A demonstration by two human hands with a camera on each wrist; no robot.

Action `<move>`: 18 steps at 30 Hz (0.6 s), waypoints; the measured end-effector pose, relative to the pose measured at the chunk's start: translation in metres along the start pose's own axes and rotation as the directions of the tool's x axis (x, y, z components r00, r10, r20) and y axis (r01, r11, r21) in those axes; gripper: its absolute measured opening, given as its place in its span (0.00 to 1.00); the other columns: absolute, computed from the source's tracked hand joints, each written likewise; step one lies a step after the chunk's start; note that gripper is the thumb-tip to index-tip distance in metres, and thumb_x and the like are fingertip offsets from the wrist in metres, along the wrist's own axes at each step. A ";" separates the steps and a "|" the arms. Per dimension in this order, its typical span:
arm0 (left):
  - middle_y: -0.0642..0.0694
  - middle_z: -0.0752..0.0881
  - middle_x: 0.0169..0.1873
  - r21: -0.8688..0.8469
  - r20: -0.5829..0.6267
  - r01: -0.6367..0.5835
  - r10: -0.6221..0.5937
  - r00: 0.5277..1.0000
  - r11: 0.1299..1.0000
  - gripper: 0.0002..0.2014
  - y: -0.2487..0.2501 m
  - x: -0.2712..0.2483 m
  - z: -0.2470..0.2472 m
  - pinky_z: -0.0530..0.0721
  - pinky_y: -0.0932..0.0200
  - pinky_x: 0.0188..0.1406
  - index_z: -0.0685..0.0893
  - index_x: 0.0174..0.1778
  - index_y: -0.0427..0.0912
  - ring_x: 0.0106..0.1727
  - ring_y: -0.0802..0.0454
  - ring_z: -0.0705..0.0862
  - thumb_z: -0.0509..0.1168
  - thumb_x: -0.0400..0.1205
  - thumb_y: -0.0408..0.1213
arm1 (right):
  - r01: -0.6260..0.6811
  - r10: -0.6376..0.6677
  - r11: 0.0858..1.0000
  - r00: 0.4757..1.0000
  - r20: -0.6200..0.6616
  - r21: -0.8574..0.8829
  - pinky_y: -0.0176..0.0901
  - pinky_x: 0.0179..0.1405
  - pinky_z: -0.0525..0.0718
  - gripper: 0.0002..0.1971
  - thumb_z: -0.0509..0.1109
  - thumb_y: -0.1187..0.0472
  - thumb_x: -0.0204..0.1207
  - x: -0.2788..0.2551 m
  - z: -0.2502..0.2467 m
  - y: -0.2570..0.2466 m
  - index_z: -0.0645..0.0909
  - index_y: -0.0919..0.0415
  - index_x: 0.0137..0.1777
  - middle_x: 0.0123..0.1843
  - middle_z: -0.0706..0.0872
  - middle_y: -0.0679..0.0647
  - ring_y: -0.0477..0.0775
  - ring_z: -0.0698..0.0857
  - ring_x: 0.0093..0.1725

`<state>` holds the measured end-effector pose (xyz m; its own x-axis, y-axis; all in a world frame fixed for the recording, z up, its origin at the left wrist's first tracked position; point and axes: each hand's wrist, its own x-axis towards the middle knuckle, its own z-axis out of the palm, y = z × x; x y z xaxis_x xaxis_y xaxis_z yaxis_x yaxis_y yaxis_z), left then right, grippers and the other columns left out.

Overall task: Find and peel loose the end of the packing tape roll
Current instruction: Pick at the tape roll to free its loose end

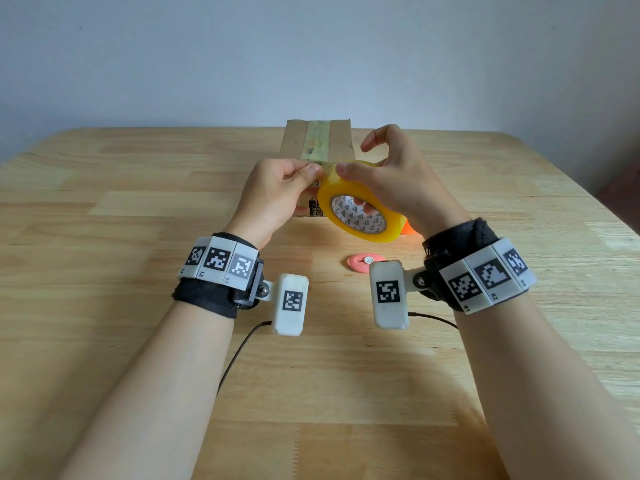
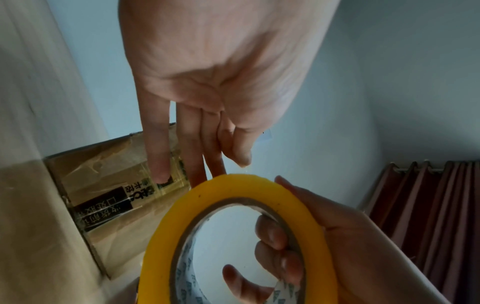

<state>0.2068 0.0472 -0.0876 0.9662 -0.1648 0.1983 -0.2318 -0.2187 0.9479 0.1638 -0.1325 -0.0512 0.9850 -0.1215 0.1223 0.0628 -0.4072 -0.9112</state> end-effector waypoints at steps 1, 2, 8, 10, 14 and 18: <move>0.45 0.95 0.49 0.006 0.004 -0.003 0.003 1.000 1.000 0.11 0.001 -0.001 0.000 0.94 0.44 0.47 0.91 0.59 0.40 0.49 0.51 0.95 0.67 0.88 0.41 | -0.004 0.004 1.000 1.000 -0.002 -0.005 0.57 0.37 0.93 0.22 0.81 0.52 0.78 0.000 0.000 0.000 0.72 0.54 0.61 0.35 0.88 0.53 0.57 0.90 0.32; 0.46 0.95 0.48 0.010 0.006 -0.006 0.006 1.000 1.000 0.11 0.002 -0.001 -0.001 0.94 0.45 0.46 0.91 0.58 0.41 0.48 0.53 0.95 0.67 0.88 0.41 | -0.006 0.006 1.000 1.000 -0.004 -0.009 0.57 0.38 0.93 0.22 0.81 0.52 0.78 0.000 -0.001 0.001 0.72 0.54 0.61 0.36 0.88 0.53 0.58 0.91 0.33; 0.48 0.95 0.45 0.054 -0.020 -0.046 0.048 0.999 0.997 0.06 0.005 -0.001 -0.005 0.93 0.46 0.50 0.91 0.50 0.49 0.46 0.54 0.95 0.68 0.87 0.42 | 0.001 -0.001 0.999 1.000 -0.006 -0.033 0.56 0.37 0.93 0.22 0.81 0.51 0.77 0.000 0.001 0.000 0.71 0.53 0.62 0.40 0.90 0.56 0.57 0.92 0.33; 0.49 0.96 0.44 0.071 -0.031 -0.062 0.064 0.997 0.996 0.05 0.006 -0.001 -0.006 0.93 0.44 0.52 0.90 0.47 0.52 0.46 0.53 0.95 0.69 0.86 0.42 | 0.005 -0.005 0.999 1.000 -0.008 -0.040 0.59 0.40 0.94 0.22 0.80 0.51 0.77 0.000 0.002 0.000 0.71 0.53 0.62 0.39 0.90 0.56 0.62 0.94 0.37; 0.50 0.95 0.42 0.094 -0.022 -0.083 0.086 0.996 0.992 0.06 0.009 -0.001 -0.004 0.91 0.48 0.58 0.90 0.51 0.46 0.46 0.57 0.95 0.68 0.87 0.40 | 0.011 -0.013 0.996 1.000 -0.017 -0.087 0.53 0.37 0.94 0.22 0.79 0.50 0.78 0.000 0.000 0.001 0.71 0.53 0.63 0.39 0.89 0.54 0.51 0.92 0.29; 0.52 0.95 0.43 0.146 -0.033 -0.100 0.106 0.994 0.984 0.07 0.007 0.001 -0.006 0.88 0.44 0.63 0.90 0.53 0.48 0.50 0.59 0.93 0.67 0.87 0.43 | 0.011 -0.014 0.993 1.000 -0.023 -0.116 0.40 0.27 0.85 0.22 0.79 0.49 0.79 0.000 0.000 0.001 0.71 0.52 0.63 0.39 0.90 0.54 0.42 0.88 0.23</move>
<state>0.2064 0.0513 -0.0794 0.9395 -0.1550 0.3056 -0.3411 -0.3391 0.8767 0.1642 -0.1333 -0.0524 0.9801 -0.1364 0.1440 0.0550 -0.5105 -0.8581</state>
